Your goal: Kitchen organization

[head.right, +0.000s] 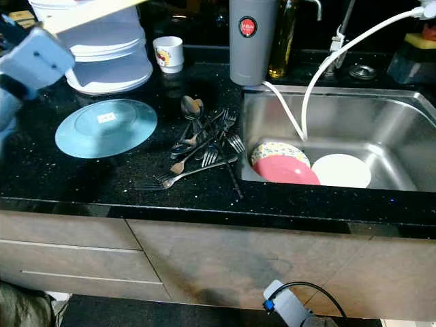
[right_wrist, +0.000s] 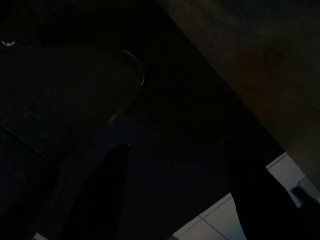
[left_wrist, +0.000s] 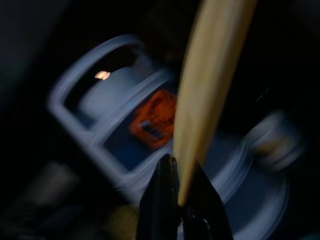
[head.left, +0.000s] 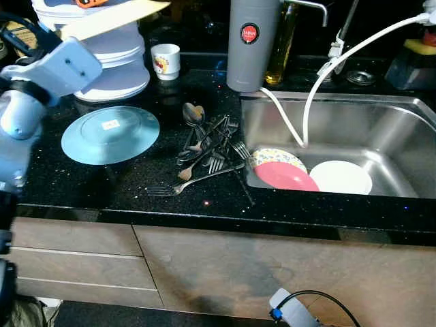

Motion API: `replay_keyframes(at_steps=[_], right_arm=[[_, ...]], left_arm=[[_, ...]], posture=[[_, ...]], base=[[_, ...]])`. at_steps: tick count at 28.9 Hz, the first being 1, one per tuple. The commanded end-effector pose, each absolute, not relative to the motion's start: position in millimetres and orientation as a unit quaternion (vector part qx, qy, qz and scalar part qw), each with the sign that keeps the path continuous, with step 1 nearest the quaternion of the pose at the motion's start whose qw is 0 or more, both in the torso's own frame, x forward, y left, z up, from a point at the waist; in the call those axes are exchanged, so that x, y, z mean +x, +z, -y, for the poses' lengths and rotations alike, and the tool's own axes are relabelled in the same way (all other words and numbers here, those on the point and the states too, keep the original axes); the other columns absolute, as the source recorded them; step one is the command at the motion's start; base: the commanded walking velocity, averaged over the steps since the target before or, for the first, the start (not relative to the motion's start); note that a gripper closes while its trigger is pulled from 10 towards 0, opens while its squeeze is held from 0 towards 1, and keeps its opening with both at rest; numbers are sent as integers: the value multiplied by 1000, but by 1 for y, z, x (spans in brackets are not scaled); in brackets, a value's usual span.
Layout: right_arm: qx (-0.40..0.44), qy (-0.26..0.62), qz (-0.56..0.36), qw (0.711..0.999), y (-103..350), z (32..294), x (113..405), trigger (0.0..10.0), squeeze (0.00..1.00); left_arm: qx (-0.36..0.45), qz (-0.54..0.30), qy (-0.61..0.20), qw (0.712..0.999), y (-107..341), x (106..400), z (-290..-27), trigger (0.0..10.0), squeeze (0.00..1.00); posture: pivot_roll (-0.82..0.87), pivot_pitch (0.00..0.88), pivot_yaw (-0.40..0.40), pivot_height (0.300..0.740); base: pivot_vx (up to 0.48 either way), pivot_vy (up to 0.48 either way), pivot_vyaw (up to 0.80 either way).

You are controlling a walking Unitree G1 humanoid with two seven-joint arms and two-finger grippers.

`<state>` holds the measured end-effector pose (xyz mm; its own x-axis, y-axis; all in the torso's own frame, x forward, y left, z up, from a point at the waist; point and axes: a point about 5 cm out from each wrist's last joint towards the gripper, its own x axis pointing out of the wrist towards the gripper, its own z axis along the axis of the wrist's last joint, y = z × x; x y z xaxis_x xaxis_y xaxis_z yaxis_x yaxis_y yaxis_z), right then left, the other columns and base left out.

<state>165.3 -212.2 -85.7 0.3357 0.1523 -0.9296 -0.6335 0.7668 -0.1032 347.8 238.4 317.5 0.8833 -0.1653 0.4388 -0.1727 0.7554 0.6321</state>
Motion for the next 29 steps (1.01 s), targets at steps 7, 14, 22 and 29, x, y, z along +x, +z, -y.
replay_keyframes(at_steps=[7,14,22,29], right_arm=[[-233,252,-517,784,-87,210,164,10000,0],[-231,250,-519,784,-87,210,164,10000,0],[-230,247,-520,785,-87,211,163,10000,0],[-234,249,-525,780,-87,212,163,10000,0]], left_arm=[[95,262,-145,949,327,344,-211,0,0],[-177,293,-368,865,342,309,-156,0,0],[-350,272,-414,795,343,304,-146,1412,0],[-432,229,-408,771,332,309,-145,10000,0]], posture=[[25,0,10,740],[23,0,12,740],[21,0,12,740],[17,0,12,740]], base=[[0,0,0],[0,0,0],[0,0,0],[0,0,-496]])
